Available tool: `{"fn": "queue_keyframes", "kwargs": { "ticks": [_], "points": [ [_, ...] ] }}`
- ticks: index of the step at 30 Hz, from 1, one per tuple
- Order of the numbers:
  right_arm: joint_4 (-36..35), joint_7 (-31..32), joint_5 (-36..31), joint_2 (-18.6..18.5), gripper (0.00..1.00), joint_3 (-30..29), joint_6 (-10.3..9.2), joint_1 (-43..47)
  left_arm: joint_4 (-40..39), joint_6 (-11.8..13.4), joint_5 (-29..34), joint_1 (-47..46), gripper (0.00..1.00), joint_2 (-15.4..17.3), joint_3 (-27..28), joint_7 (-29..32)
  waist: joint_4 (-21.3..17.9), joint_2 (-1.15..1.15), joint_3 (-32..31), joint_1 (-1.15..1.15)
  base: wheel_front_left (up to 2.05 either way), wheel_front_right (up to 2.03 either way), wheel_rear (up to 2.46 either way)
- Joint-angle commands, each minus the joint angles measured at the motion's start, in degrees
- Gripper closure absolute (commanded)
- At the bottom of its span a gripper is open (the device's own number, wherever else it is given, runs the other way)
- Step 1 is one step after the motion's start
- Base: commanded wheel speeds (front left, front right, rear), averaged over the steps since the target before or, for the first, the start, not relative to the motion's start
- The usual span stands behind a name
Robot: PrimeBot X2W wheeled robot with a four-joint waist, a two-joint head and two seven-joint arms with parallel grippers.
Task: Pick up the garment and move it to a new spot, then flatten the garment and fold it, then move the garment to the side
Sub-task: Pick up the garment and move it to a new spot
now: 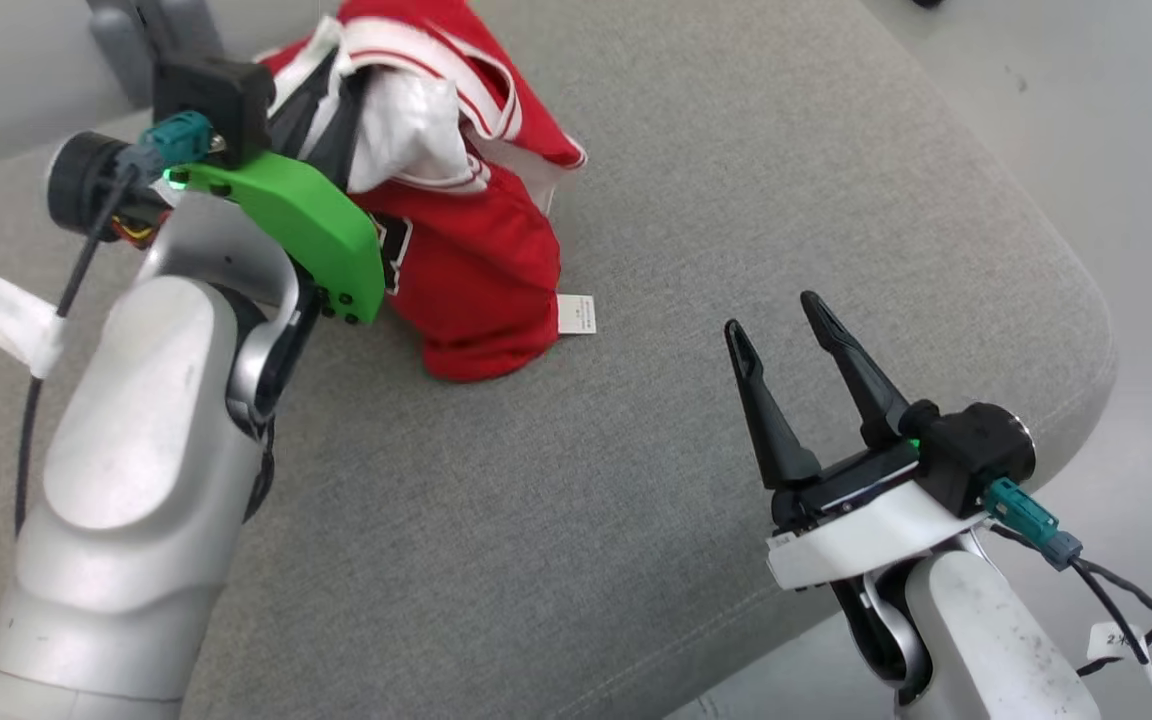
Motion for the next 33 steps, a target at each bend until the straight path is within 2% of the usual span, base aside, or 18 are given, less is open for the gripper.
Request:
{"fn": "queue_keyframes", "kwargs": {
  "ticks": [1, 7, 8, 9, 15, 19, 23, 26, 30, 33],
  "points": [
    [-0.4, 0.0, 0.7, 0.1, 0.0, -0.2, -0.08, -1.1, 1.9, -0.4, 0.0, 0.7, 1.0, -0.4, -0.5, -0.6, -1.4, 0.0, 7.0, 0.0, 0.0, 0.0, 0.0],
    [-0.8, 0.0, 0.8, 0.1, 0.0, -1.1, -0.08, -2.3, 9.9, -1.6, -0.5, 1.8, 1.0, -3.3, -4.4, -3.9, 0.4, 0.0, 11.8, 0.0, 0.0, 0.0, 0.0],
    [-0.8, 0.0, 0.5, 0.1, 0.0, -1.4, -0.08, -2.5, 10.7, -1.7, -0.8, 2.0, 0.72, -4.1, -5.5, -4.6, 0.9, 0.0, 12.3, 0.0, 0.0, 0.0, 0.0],
    [-0.7, 0.0, 0.3, 0.1, 0.0, -1.5, -0.08, -2.6, 11.2, -2.0, -1.0, 2.2, 0.0, -4.5, -6.5, -5.1, 1.4, 0.0, 12.4, 0.0, 0.0, 0.0, 0.0],
    [0.2, 0.0, -1.2, 0.0, 0.0, -2.0, -0.08, -2.6, 10.6, -2.5, -2.1, 4.0, 0.0, -6.2, -10.7, -11.2, 5.5, 0.0, 9.9, 0.0, 0.0, 0.0, 0.0],
    [1.0, 0.0, -2.6, 0.0, 0.0, -1.6, -0.08, -1.4, 7.4, -1.4, -1.3, 6.9, 0.0, -5.4, -10.6, -17.2, 9.0, 0.0, 5.9, 0.0, 0.0, 0.0, 0.0],
    [2.0, 0.0, -3.9, 0.0, 0.0, -1.5, -0.08, 0.2, 3.3, 1.7, -1.1, 12.1, 0.0, -4.2, -8.8, -22.1, 12.9, 0.0, 1.6, 0.0, 0.0, 0.0, 0.0],
    [2.8, 0.0, -4.5, 0.0, 0.0, -1.4, -0.08, 1.6, 0.1, 3.7, -3.2, 17.4, 0.0, -3.5, -6.2, -24.1, 16.0, 0.0, -1.6, 0.0, 0.0, 0.0, 0.0],
    [3.7, 0.0, -4.3, -0.1, 0.0, -1.4, -0.08, 3.6, -3.9, 4.7, -5.6, 24.6, 0.0, -2.8, -2.3, -25.4, 19.3, 0.0, -5.3, 0.0, 0.0, 0.0, 0.0],
    [4.2, 0.0, -3.0, 0.0, 0.0, -2.6, -0.08, 5.0, -8.5, 6.1, -4.7, 30.1, 0.0, -2.8, 2.1, -25.6, 21.2, 0.0, -8.2, 0.0, 0.0, 0.0, 0.0]
  ]
}}
